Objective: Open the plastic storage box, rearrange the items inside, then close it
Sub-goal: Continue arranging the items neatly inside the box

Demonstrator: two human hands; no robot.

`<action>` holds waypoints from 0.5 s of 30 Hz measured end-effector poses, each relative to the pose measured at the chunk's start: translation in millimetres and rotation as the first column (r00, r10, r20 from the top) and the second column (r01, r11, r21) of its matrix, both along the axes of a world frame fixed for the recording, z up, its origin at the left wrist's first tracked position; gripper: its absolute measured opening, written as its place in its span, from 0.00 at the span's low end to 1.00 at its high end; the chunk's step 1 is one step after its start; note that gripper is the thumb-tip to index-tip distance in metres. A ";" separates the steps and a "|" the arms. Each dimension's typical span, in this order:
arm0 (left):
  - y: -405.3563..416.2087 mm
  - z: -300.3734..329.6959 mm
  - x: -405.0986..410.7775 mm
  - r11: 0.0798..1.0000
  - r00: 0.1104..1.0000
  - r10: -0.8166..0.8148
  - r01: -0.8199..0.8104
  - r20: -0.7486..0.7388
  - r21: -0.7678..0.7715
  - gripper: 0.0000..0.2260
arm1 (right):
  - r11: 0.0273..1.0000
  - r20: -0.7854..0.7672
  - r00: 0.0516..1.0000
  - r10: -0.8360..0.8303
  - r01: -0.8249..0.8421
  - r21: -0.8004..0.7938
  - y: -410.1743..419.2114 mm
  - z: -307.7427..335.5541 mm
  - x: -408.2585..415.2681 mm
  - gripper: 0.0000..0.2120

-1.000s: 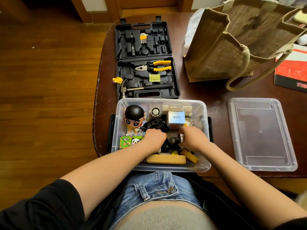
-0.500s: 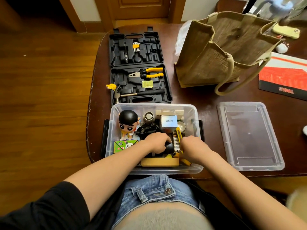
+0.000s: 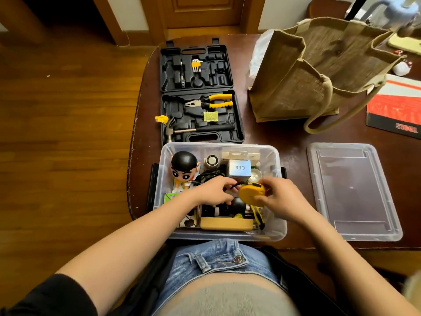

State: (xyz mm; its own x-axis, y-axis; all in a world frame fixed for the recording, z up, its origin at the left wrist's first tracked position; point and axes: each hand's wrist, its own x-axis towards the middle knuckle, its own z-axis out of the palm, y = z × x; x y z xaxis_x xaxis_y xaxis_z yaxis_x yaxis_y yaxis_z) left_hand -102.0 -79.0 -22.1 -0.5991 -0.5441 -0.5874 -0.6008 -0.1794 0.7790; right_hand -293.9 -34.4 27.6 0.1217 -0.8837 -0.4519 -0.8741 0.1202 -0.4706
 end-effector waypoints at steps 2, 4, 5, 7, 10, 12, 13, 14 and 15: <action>1.7 9.1 6.2 0.997 0.992 0.043 -0.035 -0.117 0.073 0.16 | 0.989 0.230 0.962 -0.146 0.144 0.025 5.2 -0.9 -2.9 0.08; 4.7 14.7 9.6 0.983 0.972 0.124 -0.094 -0.197 0.155 0.19 | 0.972 0.372 0.898 -0.234 0.225 0.068 9.2 -5.6 -1.4 0.09; 6.5 16.4 10.2 0.974 0.959 0.172 -0.132 -0.225 0.183 0.18 | 0.962 0.432 0.860 -0.271 0.252 0.101 11.3 -8.5 -0.4 0.10; 9.7 18.0 11.6 0.960 0.933 0.254 -0.211 -0.254 0.182 0.14 | 0.933 0.541 0.761 -0.358 0.308 0.184 14.2 -13.0 1.0 0.10; 12.5 19.7 14.2 0.944 0.903 0.326 -0.297 -0.278 0.144 0.09 | 0.878 0.646 0.595 -0.477 0.356 0.320 17.0 -16.3 5.4 0.10; 14.2 21.0 13.7 0.932 0.890 0.359 -0.331 -0.280 0.144 0.08 | 0.833 0.680 0.484 -0.551 0.358 0.421 18.8 -18.1 10.2 0.09; 14.6 20.7 13.2 0.931 0.892 0.364 -0.338 -0.268 0.138 0.07 | 0.811 0.684 0.439 -0.583 0.356 0.463 18.9 -18.4 11.8 0.09; 15.0 20.6 13.3 0.932 0.898 0.361 -0.340 -0.250 0.123 0.06 | 0.801 0.680 0.426 -0.597 0.355 0.482 18.6 -18.2 12.6 0.08; 15.2 21.0 13.5 0.936 0.907 0.352 -0.336 -0.233 0.105 0.06 | 0.810 0.671 0.455 -0.586 0.356 0.466 17.7 -17.6 12.5 0.07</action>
